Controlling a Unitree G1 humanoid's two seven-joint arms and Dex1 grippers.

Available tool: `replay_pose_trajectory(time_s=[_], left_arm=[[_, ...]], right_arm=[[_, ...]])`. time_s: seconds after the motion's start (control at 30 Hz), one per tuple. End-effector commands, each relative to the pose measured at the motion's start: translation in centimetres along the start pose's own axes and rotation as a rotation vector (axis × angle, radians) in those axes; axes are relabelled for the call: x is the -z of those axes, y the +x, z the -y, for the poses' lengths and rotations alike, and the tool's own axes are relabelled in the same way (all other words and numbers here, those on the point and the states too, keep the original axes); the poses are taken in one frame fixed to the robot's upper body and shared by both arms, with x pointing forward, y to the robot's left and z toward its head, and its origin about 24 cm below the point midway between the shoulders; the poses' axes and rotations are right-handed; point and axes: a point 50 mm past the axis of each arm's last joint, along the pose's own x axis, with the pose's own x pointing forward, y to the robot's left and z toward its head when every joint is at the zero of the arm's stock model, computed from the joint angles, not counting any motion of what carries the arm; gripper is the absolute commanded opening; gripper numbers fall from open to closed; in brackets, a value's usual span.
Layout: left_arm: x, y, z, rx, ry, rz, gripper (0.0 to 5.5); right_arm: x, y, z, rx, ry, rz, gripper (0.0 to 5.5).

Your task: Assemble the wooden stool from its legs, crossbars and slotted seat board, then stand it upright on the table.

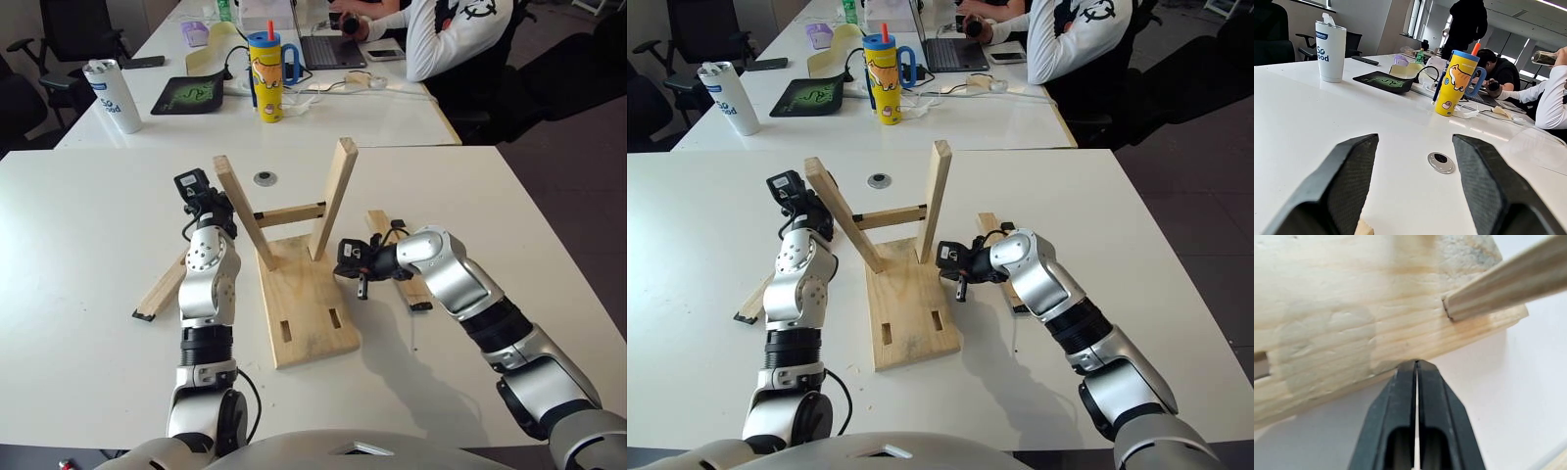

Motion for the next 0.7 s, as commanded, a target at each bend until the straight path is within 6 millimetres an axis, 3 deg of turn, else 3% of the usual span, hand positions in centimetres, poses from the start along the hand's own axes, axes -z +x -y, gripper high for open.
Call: replay_pose_trajectory(time_s=[0.03,0.2,0.4,0.57,0.7], left_arm=[[-0.4,0.6,-0.3,0.002,0.007,0.016,2.83],[-0.9,0.6,-1.4,-0.009,0.039,0.037,2.83],[-1.5,-0.6,-4.9,-0.045,0.094,0.049,2.83],[-1.7,-2.1,-8.6,-0.067,0.173,0.015,2.83],[-1.5,-2.8,-9.5,-0.040,0.213,-0.025,2.83]], right_arm=[[-0.2,0.2,-0.1,-0.006,0.045,0.019,0.02],[0.5,-0.3,0.7,0.041,0.131,0.017,0.02],[1.8,-4.8,3.8,0.175,0.276,0.246,0.02],[5.3,-6.6,7.0,0.560,0.449,0.347,0.02],[9.3,-5.9,6.4,0.798,0.609,0.262,0.02]])
